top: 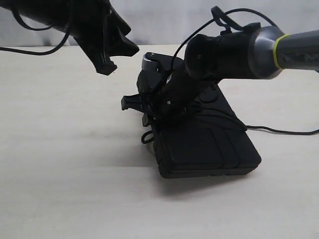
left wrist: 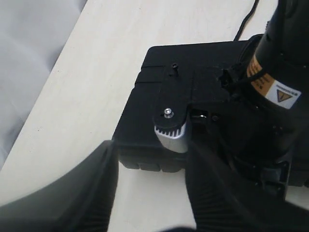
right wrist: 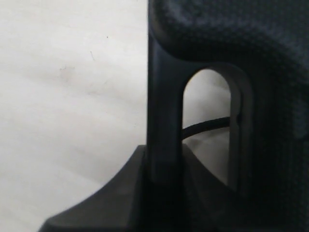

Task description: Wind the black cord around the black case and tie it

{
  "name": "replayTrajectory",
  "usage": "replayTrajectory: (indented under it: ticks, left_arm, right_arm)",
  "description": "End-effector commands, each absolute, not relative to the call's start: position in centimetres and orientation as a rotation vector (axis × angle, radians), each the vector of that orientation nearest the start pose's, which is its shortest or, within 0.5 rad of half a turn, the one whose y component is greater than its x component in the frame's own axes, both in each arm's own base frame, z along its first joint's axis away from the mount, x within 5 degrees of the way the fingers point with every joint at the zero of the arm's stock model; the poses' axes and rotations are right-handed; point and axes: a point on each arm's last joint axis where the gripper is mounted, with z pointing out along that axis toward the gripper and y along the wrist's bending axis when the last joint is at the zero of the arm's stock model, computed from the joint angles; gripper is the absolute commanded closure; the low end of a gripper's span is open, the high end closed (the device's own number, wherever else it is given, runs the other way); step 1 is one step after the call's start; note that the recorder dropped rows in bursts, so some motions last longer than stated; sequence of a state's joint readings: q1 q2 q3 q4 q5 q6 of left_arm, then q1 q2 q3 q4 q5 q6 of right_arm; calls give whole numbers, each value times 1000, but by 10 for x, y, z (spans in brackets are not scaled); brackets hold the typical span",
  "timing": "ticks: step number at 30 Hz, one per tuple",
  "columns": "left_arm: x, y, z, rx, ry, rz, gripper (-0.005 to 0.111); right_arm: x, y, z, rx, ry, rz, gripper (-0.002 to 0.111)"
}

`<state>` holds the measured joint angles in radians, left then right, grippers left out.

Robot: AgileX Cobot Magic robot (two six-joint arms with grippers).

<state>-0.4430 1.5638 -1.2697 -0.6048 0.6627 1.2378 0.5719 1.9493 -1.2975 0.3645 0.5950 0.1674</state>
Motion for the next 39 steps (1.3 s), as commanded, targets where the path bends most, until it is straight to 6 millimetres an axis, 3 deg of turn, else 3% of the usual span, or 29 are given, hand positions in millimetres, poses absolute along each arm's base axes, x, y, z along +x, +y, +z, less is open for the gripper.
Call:
replayTrajectory:
  ticks: [1, 5, 8, 13, 20, 25, 30, 35, 39]
  left_arm:
    - [300, -177, 320, 1387, 1812, -273, 64]
    - [300, -177, 319, 1386, 1819, -281, 64]
    - [300, -177, 319, 1372, 1831, -289, 64]
    - [299, -177, 319, 1370, 1835, -304, 64]
    - [296, -179, 317, 1398, 1851, -340, 64]
    - [293, -179, 315, 1425, 1866, -369, 64]
    - [292, -181, 315, 1401, 1873, -413, 64]
    - [297, -185, 303, 1409, 1910, -446, 64]
    - [300, -197, 282, 1426, 1970, -565, 64]
  right_arm:
    - [331, 235, 173, -221, 2757, 566, 91]
    - [331, 235, 173, -228, 2756, 565, 67]
    - [331, 235, 173, -228, 2758, 565, 58]
    - [333, 237, 186, -283, 2757, 565, 57]
    - [332, 219, 248, -392, 2735, 474, 57]
    - [336, 162, 283, -289, 2744, 334, 57]
    - [335, 88, 292, -154, 2832, 71, 57]
    - [327, 15, 264, 70, 2890, -89, 57]
    - [318, -18, 225, 287, 2915, 2, 57]
